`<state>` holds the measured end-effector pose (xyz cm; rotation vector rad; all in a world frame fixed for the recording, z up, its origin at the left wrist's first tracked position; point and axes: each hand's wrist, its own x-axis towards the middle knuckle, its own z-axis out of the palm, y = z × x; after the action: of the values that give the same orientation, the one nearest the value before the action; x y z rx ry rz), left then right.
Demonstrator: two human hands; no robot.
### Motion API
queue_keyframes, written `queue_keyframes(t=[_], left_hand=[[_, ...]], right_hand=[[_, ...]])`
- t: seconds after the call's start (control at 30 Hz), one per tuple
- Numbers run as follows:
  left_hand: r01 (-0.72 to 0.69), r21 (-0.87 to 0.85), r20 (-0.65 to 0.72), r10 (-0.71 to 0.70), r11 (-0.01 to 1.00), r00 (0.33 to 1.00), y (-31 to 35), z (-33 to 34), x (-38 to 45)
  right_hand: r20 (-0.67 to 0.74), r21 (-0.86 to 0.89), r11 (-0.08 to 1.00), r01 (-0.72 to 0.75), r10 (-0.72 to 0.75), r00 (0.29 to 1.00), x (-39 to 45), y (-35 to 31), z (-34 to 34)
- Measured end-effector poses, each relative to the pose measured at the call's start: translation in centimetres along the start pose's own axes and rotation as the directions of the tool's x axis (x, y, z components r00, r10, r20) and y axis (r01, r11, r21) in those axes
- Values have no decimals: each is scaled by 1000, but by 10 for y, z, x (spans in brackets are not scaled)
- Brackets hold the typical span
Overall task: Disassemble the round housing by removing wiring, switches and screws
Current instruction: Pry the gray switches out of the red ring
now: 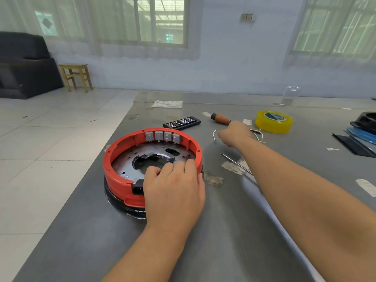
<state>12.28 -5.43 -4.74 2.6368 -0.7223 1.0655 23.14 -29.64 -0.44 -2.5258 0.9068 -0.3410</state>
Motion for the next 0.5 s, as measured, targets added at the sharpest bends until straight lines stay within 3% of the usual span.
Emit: queue_keyframes(t=[0.1,0.23,0.37,0.5], left_hand=[[-10,-3,17,10,1000,1000,-1,0,0],[14,-31,22,-14,999,1000,-1,-4,0],[-26,-120,-47,21,992,999,-5,-14,-3],[-22,-238,-19,18,971,1000,-6,-29,-9]], right_hand=[[-114,180,951,253,-235,965,-44,-5,-2],[-242,421,778,467,-400,884,-123,-6,3],[-304,440,675,592,-508,806,-179,14,17],[-214,355,688,633,-599,772,-200,31,24]])
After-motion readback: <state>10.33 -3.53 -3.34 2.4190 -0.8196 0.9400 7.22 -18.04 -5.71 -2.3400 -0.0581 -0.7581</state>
